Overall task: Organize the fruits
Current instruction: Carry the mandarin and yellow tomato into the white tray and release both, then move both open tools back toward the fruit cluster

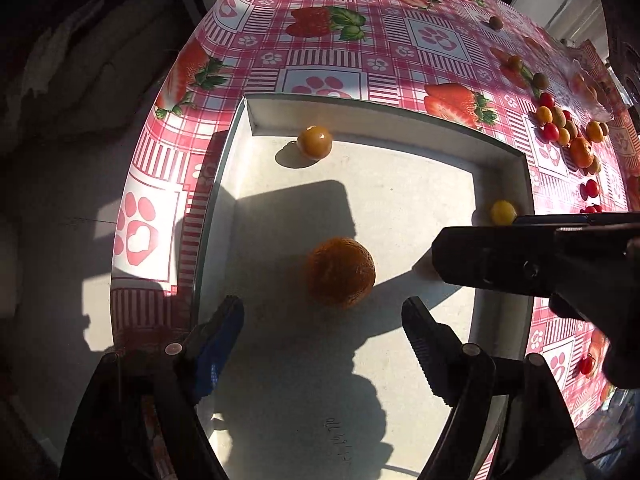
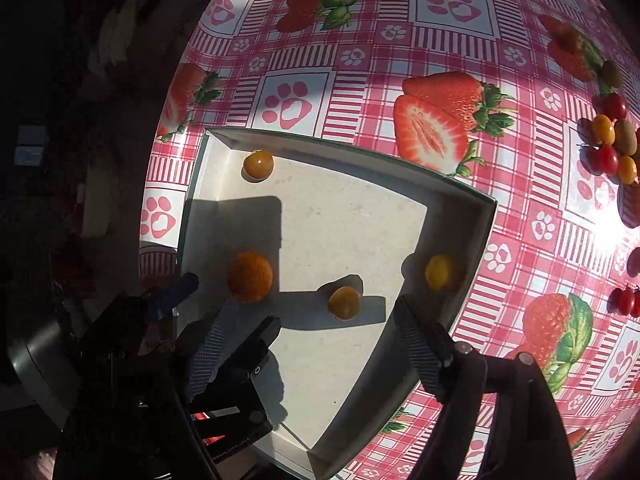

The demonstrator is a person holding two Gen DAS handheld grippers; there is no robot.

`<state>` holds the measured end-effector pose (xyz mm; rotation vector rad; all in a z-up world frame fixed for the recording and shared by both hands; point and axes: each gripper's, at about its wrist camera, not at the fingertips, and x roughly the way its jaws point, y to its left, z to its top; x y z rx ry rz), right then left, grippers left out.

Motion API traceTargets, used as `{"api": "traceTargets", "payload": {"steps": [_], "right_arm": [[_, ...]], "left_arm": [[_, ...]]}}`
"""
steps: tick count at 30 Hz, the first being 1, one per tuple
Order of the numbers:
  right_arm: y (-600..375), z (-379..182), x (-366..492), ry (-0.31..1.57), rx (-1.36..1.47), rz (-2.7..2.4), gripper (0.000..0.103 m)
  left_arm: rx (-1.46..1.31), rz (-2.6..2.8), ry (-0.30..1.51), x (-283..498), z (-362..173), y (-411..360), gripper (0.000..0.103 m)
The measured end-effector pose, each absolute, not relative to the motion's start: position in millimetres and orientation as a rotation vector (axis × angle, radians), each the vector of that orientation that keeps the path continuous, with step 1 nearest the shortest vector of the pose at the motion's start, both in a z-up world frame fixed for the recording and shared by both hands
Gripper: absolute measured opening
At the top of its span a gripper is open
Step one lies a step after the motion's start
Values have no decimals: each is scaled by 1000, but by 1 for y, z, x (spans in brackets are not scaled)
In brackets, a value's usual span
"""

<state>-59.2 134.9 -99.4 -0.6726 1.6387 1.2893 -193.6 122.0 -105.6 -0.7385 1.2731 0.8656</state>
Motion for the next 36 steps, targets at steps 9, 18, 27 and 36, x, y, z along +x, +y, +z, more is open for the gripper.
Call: {"api": "traceTargets", "payload": {"steps": [9, 18, 27, 36], "right_arm": [[93, -72, -31, 1605, -613, 1264, 102], [17, -84, 34, 1657, -484, 1057, 102], [-49, -114, 68, 1744, -440, 828, 102], [-86, -127, 93, 1788, -410, 720, 102]], "left_arm": [[-693, 835, 1332, -186, -94, 100, 82], [-664, 776, 1351, -164, -83, 75, 82], [-596, 705, 1364, -130, -73, 61, 82], [-554, 662, 1368, -95, -64, 50, 82]]}}
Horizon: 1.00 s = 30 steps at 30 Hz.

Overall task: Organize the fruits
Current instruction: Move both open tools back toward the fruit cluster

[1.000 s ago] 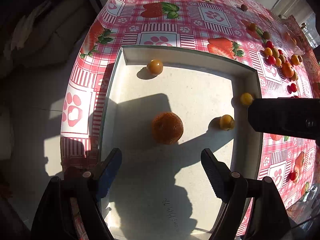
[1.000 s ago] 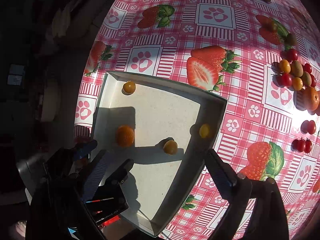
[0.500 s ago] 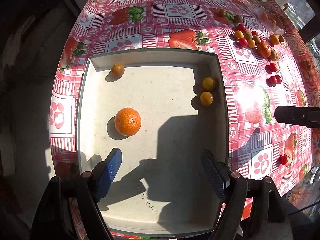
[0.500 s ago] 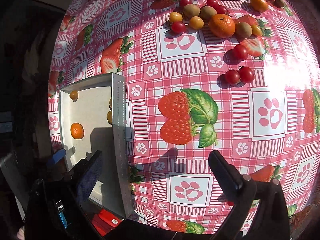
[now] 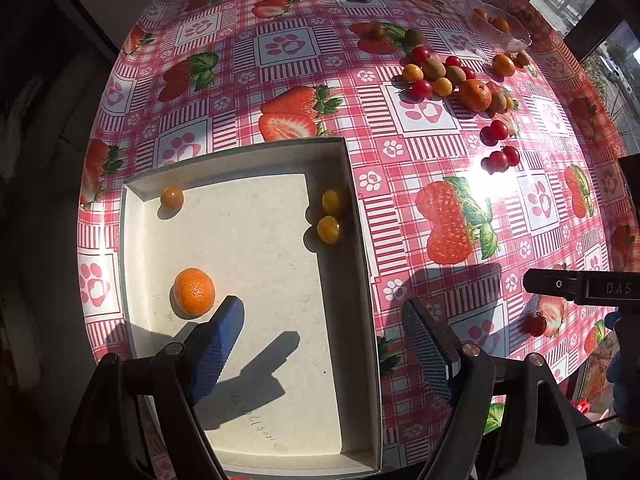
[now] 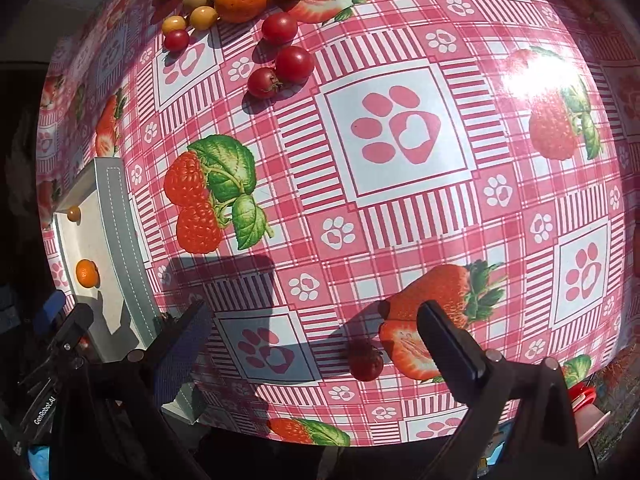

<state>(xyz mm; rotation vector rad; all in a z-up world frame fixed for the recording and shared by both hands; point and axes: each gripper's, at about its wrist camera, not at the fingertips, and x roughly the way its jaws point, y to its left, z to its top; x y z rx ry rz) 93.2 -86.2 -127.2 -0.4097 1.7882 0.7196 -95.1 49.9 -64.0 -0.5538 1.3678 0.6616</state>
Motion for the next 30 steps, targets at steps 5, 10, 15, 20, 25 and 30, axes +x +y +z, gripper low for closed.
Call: {"api": "traceTargets", "payload": {"steps": [5, 10, 15, 20, 25, 30], "right_arm": [[-103, -132, 101, 1804, -409, 698, 102], [-121, -134, 108, 1812, -396, 686, 102], [-146, -140, 120, 1799, -393, 675, 102], [-162, -139, 126, 1773, -420, 680, 102], [-165, -127, 137, 1694, -472, 725, 102], [-150, -115, 146, 1602, -519, 796, 102]], "left_arm": [[-538, 641, 1372, -77, -62, 42, 82], [-519, 615, 1378, -59, -61, 34, 82], [-512, 595, 1375, -40, -61, 30, 82], [-514, 589, 1361, -17, -60, 35, 82], [-513, 605, 1349, 7, -65, 50, 82], [-546, 659, 1335, 25, -77, 76, 82]]}}
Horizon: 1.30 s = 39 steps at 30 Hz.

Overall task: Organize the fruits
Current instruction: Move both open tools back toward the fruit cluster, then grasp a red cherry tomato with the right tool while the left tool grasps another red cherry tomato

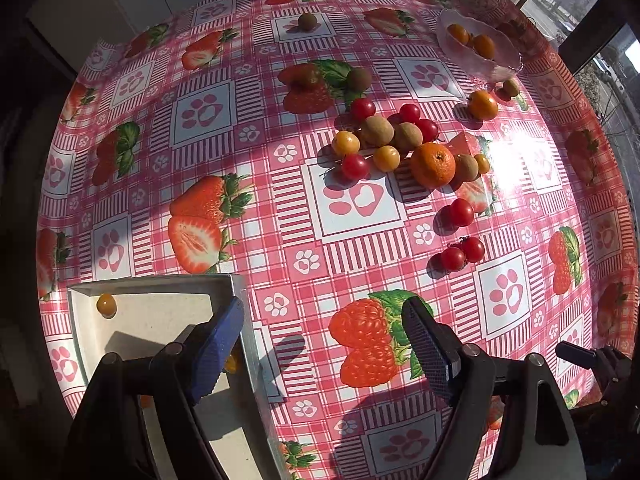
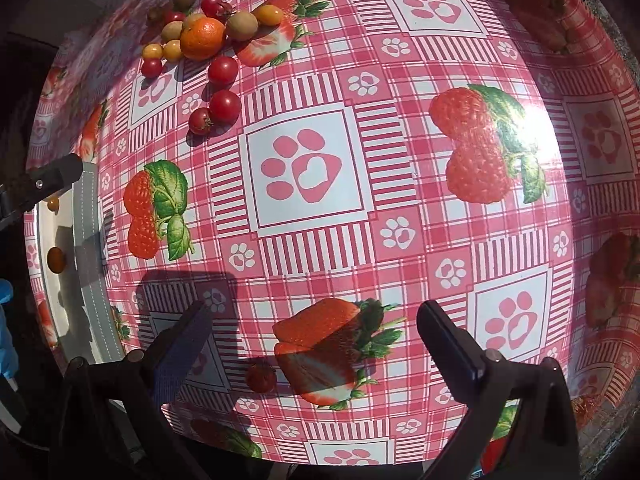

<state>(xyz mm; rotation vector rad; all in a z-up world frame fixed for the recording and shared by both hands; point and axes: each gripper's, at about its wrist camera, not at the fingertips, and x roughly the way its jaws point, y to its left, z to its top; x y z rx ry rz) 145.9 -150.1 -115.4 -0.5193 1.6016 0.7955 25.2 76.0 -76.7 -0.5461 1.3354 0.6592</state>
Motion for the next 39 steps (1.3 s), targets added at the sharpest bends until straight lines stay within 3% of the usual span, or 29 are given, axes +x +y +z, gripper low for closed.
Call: {"api": "traceTargets", "payload": {"steps": [8, 10, 12, 19, 21, 24, 30, 31, 33, 35, 39], "right_arm": [[-107, -109, 166, 1471, -577, 928, 101], [-96, -111, 170, 1446, -602, 949, 96], [-85, -114, 168, 1423, -626, 978, 78], [-50, -125, 155, 1346, -690, 1064, 67], [-33, -132, 150, 1332, -703, 1070, 58], [-20, -134, 151, 1305, -701, 1082, 54], [10, -137, 148, 1268, -718, 1114, 52], [14, -138, 146, 1265, -717, 1120, 47], [21, -139, 144, 1280, -701, 1137, 21], [28, -142, 146, 1308, -664, 1133, 21], [23, -138, 158, 1355, -570, 1123, 21]], "left_arm": [[-523, 677, 1321, 60, -98, 101, 82], [-529, 680, 1327, 67, -106, 105, 82], [-536, 683, 1326, 73, -114, 109, 82], [-557, 697, 1308, 85, -131, 121, 82], [-565, 698, 1296, 88, -132, 123, 82], [-577, 683, 1304, 91, -138, 126, 64], [-563, 702, 1290, 94, -140, 122, 63], [-562, 701, 1286, 95, -139, 123, 58], [-551, 698, 1283, 98, -136, 124, 49], [-542, 693, 1281, 103, -137, 123, 32], [-546, 674, 1271, 101, -134, 124, 26]]}}
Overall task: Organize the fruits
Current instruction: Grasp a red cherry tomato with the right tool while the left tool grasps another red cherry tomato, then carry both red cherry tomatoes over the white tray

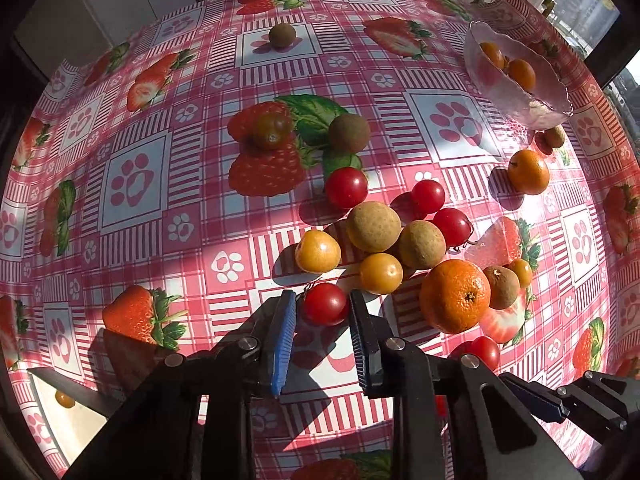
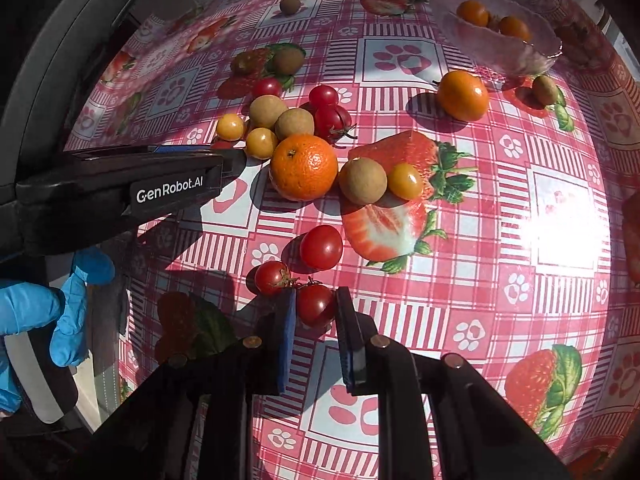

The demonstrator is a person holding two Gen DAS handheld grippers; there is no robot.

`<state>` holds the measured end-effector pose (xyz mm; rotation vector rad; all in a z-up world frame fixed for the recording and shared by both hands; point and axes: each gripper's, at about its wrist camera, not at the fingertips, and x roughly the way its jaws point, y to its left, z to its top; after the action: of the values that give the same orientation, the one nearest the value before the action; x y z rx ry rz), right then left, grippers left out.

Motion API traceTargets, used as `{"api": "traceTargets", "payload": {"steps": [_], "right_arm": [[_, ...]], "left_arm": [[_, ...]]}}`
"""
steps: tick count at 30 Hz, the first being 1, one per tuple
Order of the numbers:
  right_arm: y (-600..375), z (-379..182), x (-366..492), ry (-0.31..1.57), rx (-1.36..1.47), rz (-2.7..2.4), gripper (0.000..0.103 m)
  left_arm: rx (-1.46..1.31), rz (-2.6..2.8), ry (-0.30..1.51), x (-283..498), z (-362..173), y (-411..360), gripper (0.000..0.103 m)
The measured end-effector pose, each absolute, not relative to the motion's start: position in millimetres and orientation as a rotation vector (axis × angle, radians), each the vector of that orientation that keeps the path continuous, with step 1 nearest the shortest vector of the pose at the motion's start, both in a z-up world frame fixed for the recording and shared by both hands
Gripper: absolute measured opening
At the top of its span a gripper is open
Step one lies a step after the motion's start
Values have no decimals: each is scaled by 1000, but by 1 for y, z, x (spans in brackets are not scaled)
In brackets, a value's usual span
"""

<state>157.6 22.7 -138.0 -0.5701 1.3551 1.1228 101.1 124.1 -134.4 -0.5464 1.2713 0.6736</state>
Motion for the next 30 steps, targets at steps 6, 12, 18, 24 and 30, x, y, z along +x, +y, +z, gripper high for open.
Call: {"api": "traceTargets", "payload": {"steps": [6, 12, 18, 24, 30], "right_arm": [[7, -128, 168, 1389, -477, 1112, 21], [-24, -121, 172, 1422, -433, 1089, 21], [-48, -119, 169, 1453, -433, 1059, 21], [-56, -114, 150, 1476, -455, 1055, 21], [-66, -107, 129, 1503, -467, 1048, 21]], "left_arm": [[-544, 653, 1257, 91, -124, 115, 26], [-539, 623, 1242, 76, -107, 102, 26], [-579, 609, 1235, 48, -95, 79, 26], [-582, 607, 1243, 15, -83, 60, 26], [-610, 620, 1244, -26, -72, 48, 26]]}}
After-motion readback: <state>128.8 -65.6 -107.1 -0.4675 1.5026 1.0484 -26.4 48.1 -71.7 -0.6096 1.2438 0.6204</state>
